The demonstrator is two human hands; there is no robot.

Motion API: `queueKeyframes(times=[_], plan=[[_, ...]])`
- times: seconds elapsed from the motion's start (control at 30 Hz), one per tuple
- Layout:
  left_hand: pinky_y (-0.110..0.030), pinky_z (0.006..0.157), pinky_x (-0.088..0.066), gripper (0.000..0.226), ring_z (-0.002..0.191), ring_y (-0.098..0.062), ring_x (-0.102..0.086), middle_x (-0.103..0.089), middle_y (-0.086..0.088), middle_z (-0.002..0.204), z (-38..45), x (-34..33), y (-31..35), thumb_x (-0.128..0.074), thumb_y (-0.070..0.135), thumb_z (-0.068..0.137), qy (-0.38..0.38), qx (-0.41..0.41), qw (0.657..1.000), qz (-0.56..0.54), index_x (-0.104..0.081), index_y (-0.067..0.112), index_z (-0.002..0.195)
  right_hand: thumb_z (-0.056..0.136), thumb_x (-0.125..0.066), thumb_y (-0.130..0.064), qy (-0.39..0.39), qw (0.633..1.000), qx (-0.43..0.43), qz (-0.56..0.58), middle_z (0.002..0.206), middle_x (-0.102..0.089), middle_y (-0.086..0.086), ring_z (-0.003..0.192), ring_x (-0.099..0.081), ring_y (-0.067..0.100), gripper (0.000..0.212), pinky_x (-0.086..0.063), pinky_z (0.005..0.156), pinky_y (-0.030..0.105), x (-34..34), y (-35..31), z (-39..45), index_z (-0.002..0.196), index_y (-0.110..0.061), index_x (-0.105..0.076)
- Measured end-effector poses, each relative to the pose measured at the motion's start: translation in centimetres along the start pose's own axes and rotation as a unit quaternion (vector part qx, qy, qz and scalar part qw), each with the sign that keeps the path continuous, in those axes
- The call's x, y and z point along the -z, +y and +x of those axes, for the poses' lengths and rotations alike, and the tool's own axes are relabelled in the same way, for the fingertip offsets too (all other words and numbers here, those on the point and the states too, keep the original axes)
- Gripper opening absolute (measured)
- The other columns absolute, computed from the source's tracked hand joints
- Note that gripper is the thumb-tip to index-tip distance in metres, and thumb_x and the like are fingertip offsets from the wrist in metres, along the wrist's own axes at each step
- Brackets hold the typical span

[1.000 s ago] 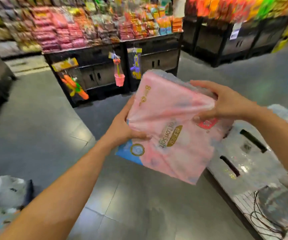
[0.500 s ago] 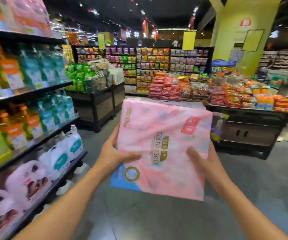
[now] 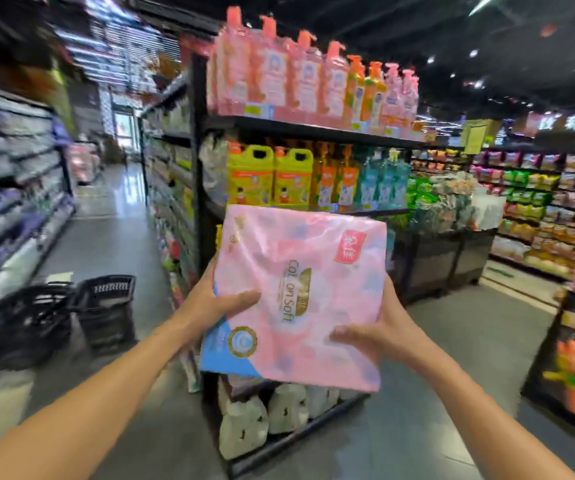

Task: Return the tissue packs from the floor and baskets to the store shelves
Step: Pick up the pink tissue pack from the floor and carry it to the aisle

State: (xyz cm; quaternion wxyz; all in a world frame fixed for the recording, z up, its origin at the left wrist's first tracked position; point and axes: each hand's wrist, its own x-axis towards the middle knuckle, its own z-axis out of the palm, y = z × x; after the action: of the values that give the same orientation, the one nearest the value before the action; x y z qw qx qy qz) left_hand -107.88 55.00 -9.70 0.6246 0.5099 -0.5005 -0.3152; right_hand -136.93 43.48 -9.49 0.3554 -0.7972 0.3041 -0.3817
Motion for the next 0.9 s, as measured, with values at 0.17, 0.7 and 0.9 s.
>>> queueKeyframes(times=[0.17,0.7,0.9], plan=[[-0.038,0.076,-0.062,0.076,0.103,-0.024,-0.073,-0.074,-0.002,0.117,-4.0,14.3,0.8,-0.088,0.017,0.074,0.089,-0.001,0.995,0.053,-0.049,0.027,0.138,0.057,-0.095,-0.028,-0.1,0.993,0.037,0.05,0.135,-0.05,-0.013,0.122,-0.053,-0.005,0.119,-0.046,0.107,0.04,-12.9,-5.2,5.1,0.149,-0.027,-0.02],[-0.036,0.079,-0.062,0.085,0.106,-0.012,-0.071,-0.068,0.01,0.127,-11.5,39.3,-1.3,-0.087,0.025,0.078,0.294,0.025,0.943,0.156,-0.038,0.042,0.145,0.052,-0.097,-0.041,-0.248,0.954,0.13,0.111,0.131,-0.061,-0.021,0.119,-0.061,0.008,0.12,-0.051,0.1,0.05,-41.8,-11.5,18.4,0.145,-0.057,-0.023],[-0.016,0.06,-0.056,0.072,0.085,0.001,-0.073,-0.072,0.01,0.108,-6.9,43.4,-2.4,-0.08,0.005,0.082,0.361,0.048,0.916,0.17,-0.043,0.039,0.133,0.057,-0.097,-0.028,-0.283,0.937,0.131,0.154,0.126,-0.06,-0.028,0.113,-0.06,-0.006,0.114,-0.05,0.1,0.036,-48.9,-10.2,25.6,0.139,-0.061,-0.026]])
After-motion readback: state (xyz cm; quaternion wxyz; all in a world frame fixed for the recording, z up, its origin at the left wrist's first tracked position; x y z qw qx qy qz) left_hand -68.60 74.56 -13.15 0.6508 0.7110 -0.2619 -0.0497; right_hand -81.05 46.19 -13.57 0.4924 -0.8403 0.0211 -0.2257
